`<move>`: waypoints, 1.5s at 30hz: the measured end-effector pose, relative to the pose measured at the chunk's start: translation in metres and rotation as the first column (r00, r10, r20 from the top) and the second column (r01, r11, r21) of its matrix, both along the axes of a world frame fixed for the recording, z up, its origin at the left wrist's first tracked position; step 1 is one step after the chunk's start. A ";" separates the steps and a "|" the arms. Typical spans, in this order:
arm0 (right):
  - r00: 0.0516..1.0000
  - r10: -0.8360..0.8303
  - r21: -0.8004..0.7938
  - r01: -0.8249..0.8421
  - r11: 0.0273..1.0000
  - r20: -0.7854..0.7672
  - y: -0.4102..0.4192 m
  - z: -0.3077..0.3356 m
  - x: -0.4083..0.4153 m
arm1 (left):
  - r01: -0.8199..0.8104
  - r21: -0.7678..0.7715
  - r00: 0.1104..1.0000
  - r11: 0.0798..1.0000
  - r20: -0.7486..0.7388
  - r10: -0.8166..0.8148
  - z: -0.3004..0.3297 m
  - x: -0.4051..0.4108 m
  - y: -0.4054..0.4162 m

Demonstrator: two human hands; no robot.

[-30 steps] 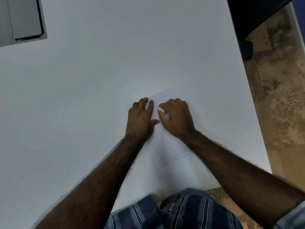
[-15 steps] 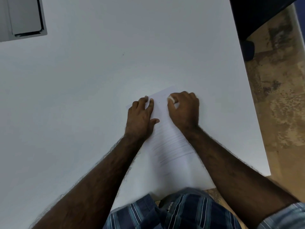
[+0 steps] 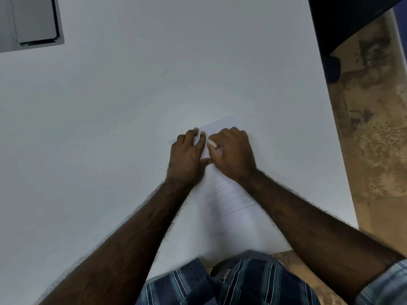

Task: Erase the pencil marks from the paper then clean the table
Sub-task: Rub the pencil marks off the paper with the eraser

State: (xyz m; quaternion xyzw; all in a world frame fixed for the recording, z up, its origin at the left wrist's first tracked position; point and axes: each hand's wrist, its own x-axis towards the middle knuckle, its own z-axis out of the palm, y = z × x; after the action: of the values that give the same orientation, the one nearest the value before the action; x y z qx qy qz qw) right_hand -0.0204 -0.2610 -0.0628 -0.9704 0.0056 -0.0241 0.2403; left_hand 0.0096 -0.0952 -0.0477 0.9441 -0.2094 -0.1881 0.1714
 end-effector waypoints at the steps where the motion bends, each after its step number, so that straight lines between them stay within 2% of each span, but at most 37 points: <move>1: 0.998 0.060 -0.024 -0.060 0.998 -0.004 -0.001 0.000 -0.002 | -0.003 -0.002 1.000 1.000 -0.001 0.003 0.000 0.000 0.000; 2: 0.999 0.037 -0.039 -0.037 0.999 -0.005 -0.007 0.001 0.000 | -0.004 0.005 1.000 1.000 0.001 0.004 0.000 0.000 0.000; 5: 0.952 -0.306 0.001 0.306 0.952 0.023 -0.022 0.003 0.010 | -0.005 0.027 1.000 1.000 0.001 0.005 -0.001 0.000 -0.001; 6: 0.935 -0.353 0.020 0.353 0.936 0.031 -0.021 0.003 0.011 | -0.003 0.029 1.000 1.000 0.000 0.003 -0.001 -0.001 -0.001; 7: 0.945 -0.326 0.018 0.326 0.945 0.029 -0.015 0.003 0.011 | 0.000 0.029 1.000 1.000 0.003 0.000 -0.001 -0.001 -0.001; 10: 1.000 -0.023 -0.035 0.023 0.999 0.007 0.005 -0.001 0.003 | -0.001 0.010 1.000 1.000 0.014 0.001 -0.001 -0.001 0.001; 11: 1.000 0.019 -0.053 -0.019 0.998 0.006 0.003 -0.002 0.002 | -0.001 0.006 1.000 1.000 0.010 0.001 -0.001 -0.001 0.001; 12: 1.000 -0.012 -0.060 0.012 0.998 0.010 -0.003 -0.002 0.004 | 0.001 0.006 1.000 1.000 0.000 -0.001 -0.001 0.000 0.000; 15: 0.946 -0.322 -0.020 0.323 0.946 0.038 -0.017 0.001 0.015 | 0.003 0.020 1.000 1.000 -0.010 -0.003 -0.002 0.000 -0.001; 16: 0.931 -0.361 -0.006 0.362 0.932 0.045 -0.016 0.000 0.016 | 0.003 0.021 1.000 1.000 -0.006 -0.003 -0.002 0.000 0.000; 17: 0.941 -0.335 0.000 0.336 0.942 0.047 -0.011 0.000 0.017 | 0.004 0.018 1.000 1.000 -0.003 -0.004 -0.003 -0.001 0.001; 20: 0.997 -0.072 -0.017 0.073 0.997 0.033 0.004 -0.003 0.010 | -0.001 -0.013 1.000 1.000 -0.014 0.001 -0.004 -0.001 0.003; 21: 0.999 -0.041 -0.029 0.042 0.999 0.030 0.000 -0.003 0.010 | -0.001 -0.022 1.000 1.000 -0.013 0.001 -0.003 -0.001 0.003; 22: 0.997 -0.077 -0.035 0.078 0.996 0.029 -0.006 -0.002 0.013 | -0.002 -0.024 1.000 1.000 -0.010 0.002 -0.003 -0.002 0.002; 25: 0.936 -0.350 -0.009 0.351 0.936 0.046 -0.018 0.000 0.022 | -0.014 -0.005 1.000 1.000 -0.017 0.014 -0.005 -0.002 0.001; 26: 0.931 -0.361 0.002 0.361 0.932 0.046 -0.015 -0.001 0.023 | -0.017 -0.006 1.000 1.000 -0.023 0.017 -0.005 -0.001 0.002; 29: 0.993 -0.110 -0.004 0.110 0.994 0.033 0.005 -0.003 0.016 | -0.029 -0.035 0.999 0.999 -0.034 0.028 -0.007 -0.002 0.004; 31: 0.998 -0.050 -0.036 0.051 0.998 0.036 0.001 -0.002 0.013 | -0.026 -0.029 0.999 0.999 -0.039 0.024 -0.006 -0.002 0.003; 34: 0.944 -0.325 -0.018 0.327 0.945 0.057 -0.014 0.000 0.021 | -0.013 -0.003 0.999 1.000 -0.043 0.013 -0.006 -0.001 0.000; 35: 0.921 -0.385 0.002 0.386 0.923 0.064 -0.012 0.000 0.021 | -0.010 0.004 0.999 1.000 -0.045 0.010 -0.006 -0.001 0.001; 36: 0.924 -0.376 0.015 0.375 0.927 0.067 -0.007 0.000 0.021 | -0.006 0.005 0.999 1.000 -0.044 0.006 -0.005 -0.001 0.001; 39: 0.994 -0.092 0.002 0.092 0.996 0.057 0.011 -0.003 0.013 | -0.017 -0.034 1.000 0.999 -0.020 0.016 -0.006 -0.001 0.004; 40: 0.997 -0.053 -0.015 0.054 0.998 0.053 0.008 -0.003 0.013 | -0.016 -0.039 1.000 0.999 -0.015 0.015 -0.006 -0.001 0.004; 42: 0.981 -0.186 -0.025 0.187 0.982 0.052 -0.005 -0.001 0.018 | -0.006 -0.022 1.000 1.000 -0.018 0.006 -0.004 -0.001 0.002; 44: 0.917 -0.394 -0.014 0.395 0.919 0.058 -0.015 0.002 0.023 | -0.006 0.001 1.000 1.000 -0.030 0.006 -0.005 -0.001 0.001; 45: 0.899 -0.435 -0.004 0.435 0.900 0.058 -0.014 0.002 0.023 | -0.007 -0.001 1.000 1.000 -0.028 0.007 -0.005 -0.001 0.001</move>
State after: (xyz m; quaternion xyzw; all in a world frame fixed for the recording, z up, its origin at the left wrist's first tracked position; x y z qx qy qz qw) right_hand 0.0029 -0.2749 -0.0609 -0.9455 0.2151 -0.1043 0.2210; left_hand 0.0085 -0.0939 -0.0529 0.9421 -0.2036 -0.2007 0.1754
